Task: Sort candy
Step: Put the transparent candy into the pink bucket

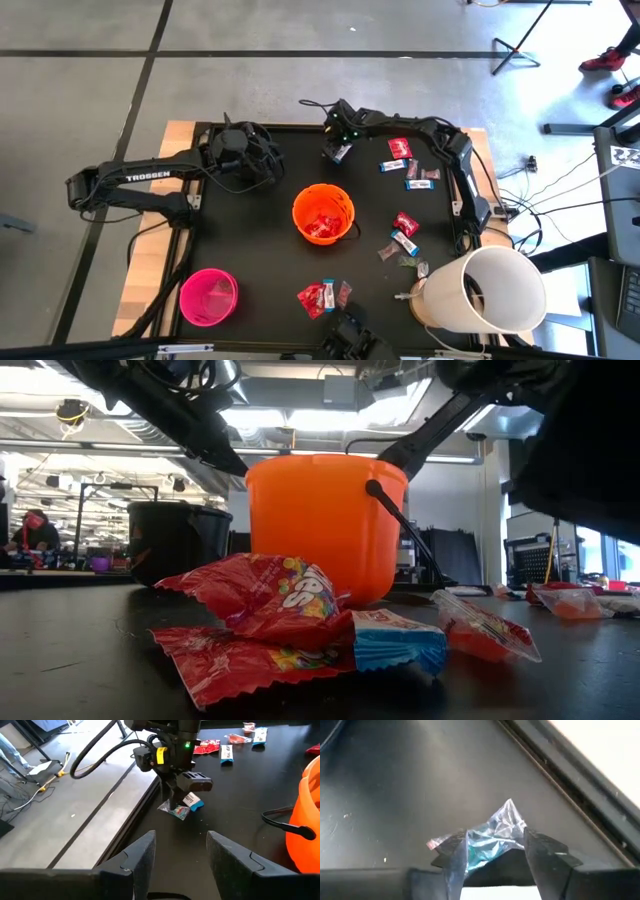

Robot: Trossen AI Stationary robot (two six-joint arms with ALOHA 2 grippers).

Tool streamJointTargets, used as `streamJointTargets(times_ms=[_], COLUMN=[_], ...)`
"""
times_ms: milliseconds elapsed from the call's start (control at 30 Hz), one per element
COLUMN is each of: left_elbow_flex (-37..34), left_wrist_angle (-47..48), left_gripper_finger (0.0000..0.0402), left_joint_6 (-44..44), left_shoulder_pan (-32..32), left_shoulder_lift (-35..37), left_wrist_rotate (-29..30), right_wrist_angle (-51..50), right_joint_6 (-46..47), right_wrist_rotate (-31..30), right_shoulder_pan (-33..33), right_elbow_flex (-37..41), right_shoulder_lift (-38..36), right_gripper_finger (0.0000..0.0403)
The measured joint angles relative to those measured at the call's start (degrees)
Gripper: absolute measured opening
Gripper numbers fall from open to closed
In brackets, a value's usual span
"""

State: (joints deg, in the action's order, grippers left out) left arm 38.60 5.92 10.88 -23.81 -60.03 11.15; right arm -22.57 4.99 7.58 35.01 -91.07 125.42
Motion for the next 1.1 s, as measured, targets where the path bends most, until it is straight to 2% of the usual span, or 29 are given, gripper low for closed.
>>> streamJointTargets(times_ms=[133, 300, 667, 733, 933, 1100], left_elbow_flex=[0.0, 0.0, 0.0, 0.0, 0.0, 0.0], left_wrist_angle=[-0.2, -0.4, -0.3, 0.3, 2.2, 2.6], left_gripper_finger=[0.0168, 0.0168, 0.0168, 0.0168, 0.0168, 0.0168], left_joint_6=[-0.1, -0.4, -4.8, -4.8, -5.3, -7.4], left_shoulder_pan=[0.0, 0.0, 0.2, 0.5, 1.0, 1.0], left_shoulder_lift=[0.0, 0.0, 0.0, 0.0, 0.0, 0.0], left_wrist_rotate=[0.3, 0.3, -0.3, -0.2, 0.0, 0.1], right_wrist_angle=[-1.3, -3.0, -6.7, -7.0, -8.1, -7.5], right_joint_6=[0.8, -0.2, -4.3, -4.9, -5.3, -5.6], right_wrist_rotate=[0.8, 2.3, 2.5, 2.6, 2.2, 0.9], right_shoulder_pan=[0.4, 0.2, 0.2, 0.2, 0.2, 0.2], right_elbow_flex=[0.0, 0.0, -0.1, -0.1, 0.0, 0.0], right_shoulder_lift=[0.2, 0.3, 0.3, 0.2, -1.6, -6.2], right_gripper_finger=[0.0199, 0.0173, 0.0024, 0.0007, 0.0010, 0.0004])
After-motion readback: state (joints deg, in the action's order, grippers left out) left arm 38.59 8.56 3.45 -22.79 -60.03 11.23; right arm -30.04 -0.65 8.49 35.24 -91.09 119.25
